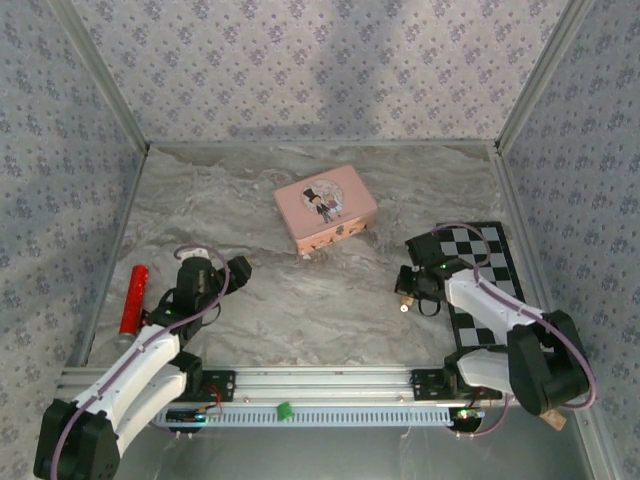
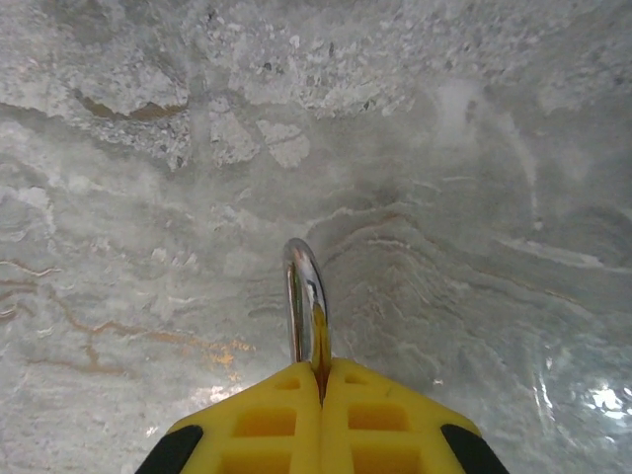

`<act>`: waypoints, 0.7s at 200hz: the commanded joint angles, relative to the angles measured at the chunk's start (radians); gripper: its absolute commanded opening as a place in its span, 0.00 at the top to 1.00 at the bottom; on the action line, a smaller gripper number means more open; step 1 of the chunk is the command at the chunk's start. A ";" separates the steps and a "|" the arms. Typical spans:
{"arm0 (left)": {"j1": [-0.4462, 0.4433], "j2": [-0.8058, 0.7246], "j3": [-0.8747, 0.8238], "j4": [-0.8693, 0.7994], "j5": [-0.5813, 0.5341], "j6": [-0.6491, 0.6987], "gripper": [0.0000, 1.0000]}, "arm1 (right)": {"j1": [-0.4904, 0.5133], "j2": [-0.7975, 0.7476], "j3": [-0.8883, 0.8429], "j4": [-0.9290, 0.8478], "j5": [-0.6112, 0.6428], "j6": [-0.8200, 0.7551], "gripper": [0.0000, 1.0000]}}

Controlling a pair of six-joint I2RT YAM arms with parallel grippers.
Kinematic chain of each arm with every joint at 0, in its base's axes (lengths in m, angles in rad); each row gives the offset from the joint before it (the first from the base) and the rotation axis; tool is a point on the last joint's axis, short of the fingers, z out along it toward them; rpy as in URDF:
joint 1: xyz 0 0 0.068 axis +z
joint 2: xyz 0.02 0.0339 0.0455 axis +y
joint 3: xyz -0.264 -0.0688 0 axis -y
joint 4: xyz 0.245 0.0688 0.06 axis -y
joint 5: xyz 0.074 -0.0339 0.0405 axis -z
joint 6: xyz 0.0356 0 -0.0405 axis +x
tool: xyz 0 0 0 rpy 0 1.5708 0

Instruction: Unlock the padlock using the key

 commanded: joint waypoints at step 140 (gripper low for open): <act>0.026 -0.020 0.001 0.006 -0.026 0.000 0.14 | -0.039 0.252 0.041 0.153 -0.135 -0.041 0.89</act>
